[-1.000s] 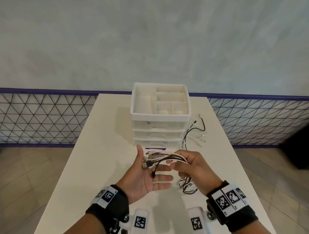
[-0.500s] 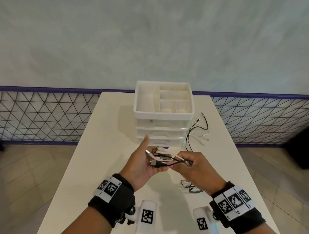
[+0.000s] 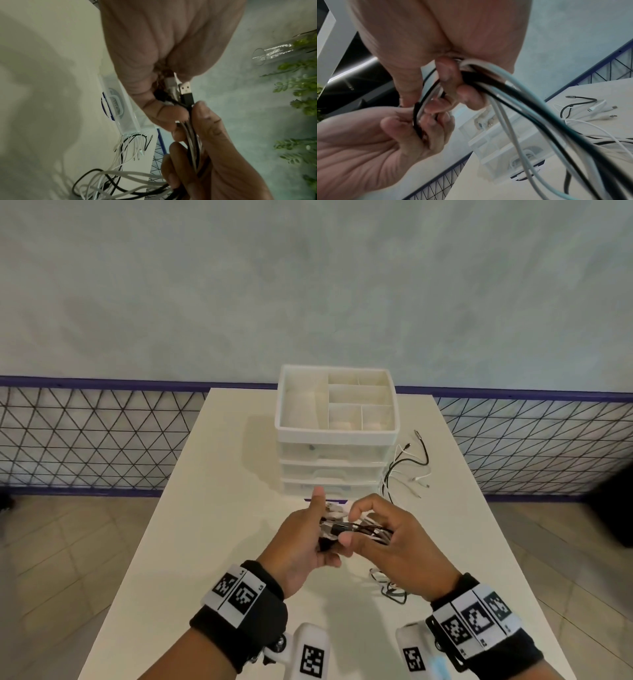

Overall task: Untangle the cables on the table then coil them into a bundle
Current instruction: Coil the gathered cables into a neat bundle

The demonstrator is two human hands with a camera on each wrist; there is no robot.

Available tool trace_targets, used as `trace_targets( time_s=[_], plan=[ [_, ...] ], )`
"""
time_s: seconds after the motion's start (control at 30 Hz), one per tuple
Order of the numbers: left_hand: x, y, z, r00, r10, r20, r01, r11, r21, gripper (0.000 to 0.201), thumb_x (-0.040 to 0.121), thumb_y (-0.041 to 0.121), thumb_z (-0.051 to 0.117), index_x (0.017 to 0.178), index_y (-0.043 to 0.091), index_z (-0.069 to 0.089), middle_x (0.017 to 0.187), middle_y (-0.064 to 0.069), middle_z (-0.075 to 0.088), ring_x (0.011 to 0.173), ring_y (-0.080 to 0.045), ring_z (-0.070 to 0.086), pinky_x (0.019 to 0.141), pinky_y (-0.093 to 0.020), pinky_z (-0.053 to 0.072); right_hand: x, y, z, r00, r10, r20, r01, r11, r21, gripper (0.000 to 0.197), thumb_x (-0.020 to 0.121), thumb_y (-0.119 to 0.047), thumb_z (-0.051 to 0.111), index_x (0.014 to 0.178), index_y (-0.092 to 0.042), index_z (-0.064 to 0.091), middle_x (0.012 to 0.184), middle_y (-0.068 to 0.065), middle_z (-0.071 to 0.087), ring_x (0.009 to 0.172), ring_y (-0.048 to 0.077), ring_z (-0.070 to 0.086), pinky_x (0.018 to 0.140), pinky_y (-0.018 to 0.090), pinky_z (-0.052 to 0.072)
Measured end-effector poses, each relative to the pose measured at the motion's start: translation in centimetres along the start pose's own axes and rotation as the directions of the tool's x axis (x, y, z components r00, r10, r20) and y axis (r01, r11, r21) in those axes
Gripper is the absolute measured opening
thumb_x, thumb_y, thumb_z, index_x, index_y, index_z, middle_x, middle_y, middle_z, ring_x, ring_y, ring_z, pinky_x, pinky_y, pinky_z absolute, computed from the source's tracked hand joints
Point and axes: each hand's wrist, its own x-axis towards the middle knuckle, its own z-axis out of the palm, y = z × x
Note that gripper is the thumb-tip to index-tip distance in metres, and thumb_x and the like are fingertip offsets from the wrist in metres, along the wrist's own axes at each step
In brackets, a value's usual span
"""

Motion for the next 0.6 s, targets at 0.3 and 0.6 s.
trace_targets(
  time_s=[0.3, 0.6],
  plan=[
    [-0.22, -0.23, 0.00, 0.998, 0.065, 0.007, -0.065, 0.973, 0.222, 0.049, 0.098, 0.053, 0.046, 0.085, 0.010, 0.065, 0.066, -0.003, 0.057, 0.038, -0.012, 0.040, 0.041, -0.021, 0.025, 0.06, 0.97, 0.42, 0.996, -0.049, -0.077, 0.053, 0.997, 0.054, 0.019, 0.091, -0.021, 0.070, 0.083, -0.014, 0.055, 0.076, 0.005, 0.075, 0.077, 0.026, 0.066, 0.077, 0.042, 0.052],
    [-0.36, -0.16, 0.05, 1.000, -0.028, 0.009, 0.028, 0.998, -0.053, 0.045, 0.101, 0.041, 0.047, 0.106, 0.002, 0.069, 0.070, -0.007, 0.066, 0.055, -0.016, 0.051, 0.049, -0.023, 0.039, -0.10, 0.91, 0.32, 0.990, -0.083, -0.118, 0.094, 0.991, 0.091, 0.018, 0.090, -0.040, 0.057, 0.082, -0.026, 0.050, 0.056, -0.006, 0.054, 0.040, 0.005, 0.032, 0.043, 0.020, 0.029]
  ],
)
